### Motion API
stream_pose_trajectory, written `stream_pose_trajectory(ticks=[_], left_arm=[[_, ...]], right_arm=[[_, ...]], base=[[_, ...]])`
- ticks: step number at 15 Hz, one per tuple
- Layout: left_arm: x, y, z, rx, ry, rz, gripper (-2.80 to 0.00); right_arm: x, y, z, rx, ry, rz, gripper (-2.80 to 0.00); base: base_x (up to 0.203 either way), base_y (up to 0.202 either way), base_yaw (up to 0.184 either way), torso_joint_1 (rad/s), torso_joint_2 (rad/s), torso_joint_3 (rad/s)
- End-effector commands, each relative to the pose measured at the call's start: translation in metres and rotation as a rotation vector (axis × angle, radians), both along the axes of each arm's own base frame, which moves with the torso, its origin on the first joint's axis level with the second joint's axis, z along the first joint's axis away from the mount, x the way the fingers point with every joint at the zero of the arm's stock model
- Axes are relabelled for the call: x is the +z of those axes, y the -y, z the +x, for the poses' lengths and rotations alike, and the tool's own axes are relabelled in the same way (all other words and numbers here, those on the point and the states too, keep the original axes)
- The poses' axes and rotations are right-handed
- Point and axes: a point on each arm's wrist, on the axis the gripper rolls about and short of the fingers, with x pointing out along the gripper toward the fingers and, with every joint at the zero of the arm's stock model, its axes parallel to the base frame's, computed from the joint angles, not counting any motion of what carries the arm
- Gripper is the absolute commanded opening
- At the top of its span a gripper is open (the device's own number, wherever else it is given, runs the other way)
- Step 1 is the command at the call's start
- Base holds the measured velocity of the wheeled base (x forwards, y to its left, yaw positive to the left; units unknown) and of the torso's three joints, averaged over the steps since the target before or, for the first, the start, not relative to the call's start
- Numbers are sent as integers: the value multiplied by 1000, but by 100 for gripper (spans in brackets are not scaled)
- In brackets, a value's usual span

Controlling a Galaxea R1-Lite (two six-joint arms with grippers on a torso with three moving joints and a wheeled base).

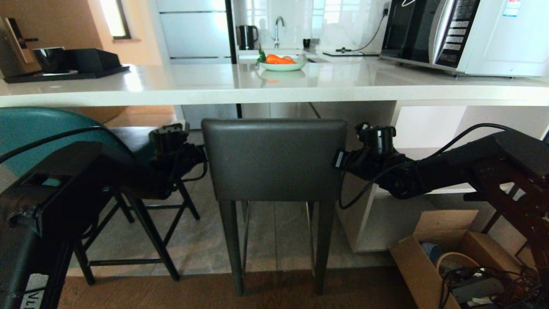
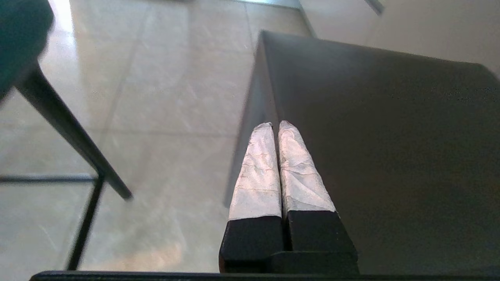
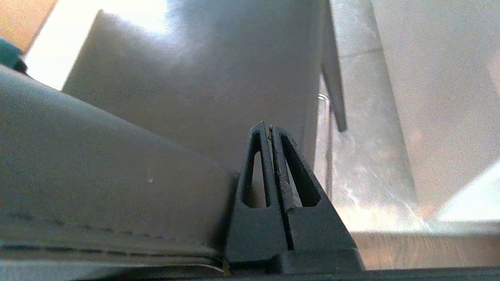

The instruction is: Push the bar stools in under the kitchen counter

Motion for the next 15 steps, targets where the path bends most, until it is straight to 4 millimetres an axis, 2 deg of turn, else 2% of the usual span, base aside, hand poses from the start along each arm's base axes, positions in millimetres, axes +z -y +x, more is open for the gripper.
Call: stream_pose_trajectory(ticks=[1, 4, 6, 8, 10, 11, 13, 15], left_arm=[[-1, -12, -20, 7, -38, -12, -280], [17, -35, -49, 21, -14, -37, -280], [29, -45, -60, 19, -7, -41, -280], [27, -40, -53, 6, -16, -36, -280], [26, -30, -42, -7, -29, -31, -280], [26, -31, -41, -1, -52, -29, -280], [32, -45, -61, 21, -83, -39, -280], [25, -54, -94, 18, -163, -42, -280]], right_arm=[[15, 15, -11, -32, 10, 4, -280], [38, 26, -30, -39, 30, 12, -280], [46, 29, -39, -44, 36, 13, -280], [46, 26, -40, -40, 35, 12, -280], [48, 20, -49, -29, 34, 7, -280], [52, 20, -53, -35, 39, 5, -280], [61, 25, -54, -46, 57, 11, -280], [66, 27, -52, -52, 67, 14, -280]], base=[[0, 0, 0, 0, 0, 0], [0, 0, 0, 0, 0, 0], [0, 0, 0, 0, 0, 0], [0, 0, 0, 0, 0, 0], [0, 0, 0, 0, 0, 0], [0, 0, 0, 0, 0, 0], [0, 0, 0, 0, 0, 0], [0, 0, 0, 0, 0, 0]])
